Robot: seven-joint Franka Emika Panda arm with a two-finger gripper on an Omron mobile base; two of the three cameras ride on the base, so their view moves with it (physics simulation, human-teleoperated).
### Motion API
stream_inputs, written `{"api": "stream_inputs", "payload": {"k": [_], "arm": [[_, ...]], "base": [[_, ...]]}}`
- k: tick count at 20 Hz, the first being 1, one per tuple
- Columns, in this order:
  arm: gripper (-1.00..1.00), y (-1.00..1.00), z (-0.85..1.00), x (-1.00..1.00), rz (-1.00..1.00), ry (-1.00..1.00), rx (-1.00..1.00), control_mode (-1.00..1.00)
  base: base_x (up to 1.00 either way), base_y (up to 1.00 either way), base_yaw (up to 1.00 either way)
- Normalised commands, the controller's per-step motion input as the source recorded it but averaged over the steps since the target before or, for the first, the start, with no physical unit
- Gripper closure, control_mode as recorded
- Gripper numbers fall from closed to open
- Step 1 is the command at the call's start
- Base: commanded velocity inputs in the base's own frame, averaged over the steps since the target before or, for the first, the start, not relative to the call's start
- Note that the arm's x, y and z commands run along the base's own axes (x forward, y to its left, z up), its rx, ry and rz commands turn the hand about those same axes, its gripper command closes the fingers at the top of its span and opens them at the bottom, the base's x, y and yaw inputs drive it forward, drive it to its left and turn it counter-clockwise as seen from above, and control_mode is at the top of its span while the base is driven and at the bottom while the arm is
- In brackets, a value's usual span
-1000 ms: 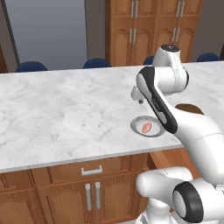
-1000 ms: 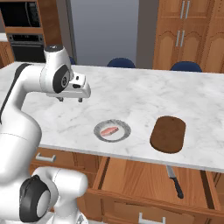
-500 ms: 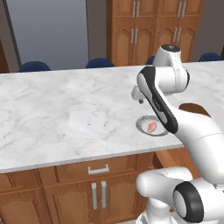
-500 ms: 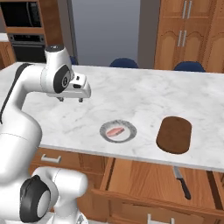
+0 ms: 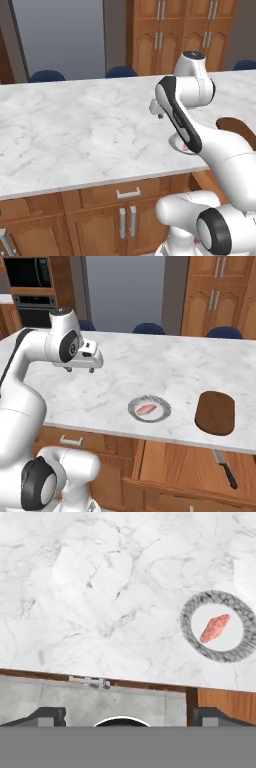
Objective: Pick up the knife from the drawer and place it on the cutting board. Then place the meat from the plate to the cutting board.
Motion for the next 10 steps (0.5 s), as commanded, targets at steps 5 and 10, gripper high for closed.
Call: {"api": "stream_inputs", "payload": {"k": [5,10], "arm": [[-1.00,0.00,0.00,0.00,0.00,0.00,0.00,1.00],[-1.00,0.00,0.00,0.00,0.00,0.00,0.00,1.00]], "base": [[0.56,0.13,0.00],[0.60,0.20,0.00]]}}
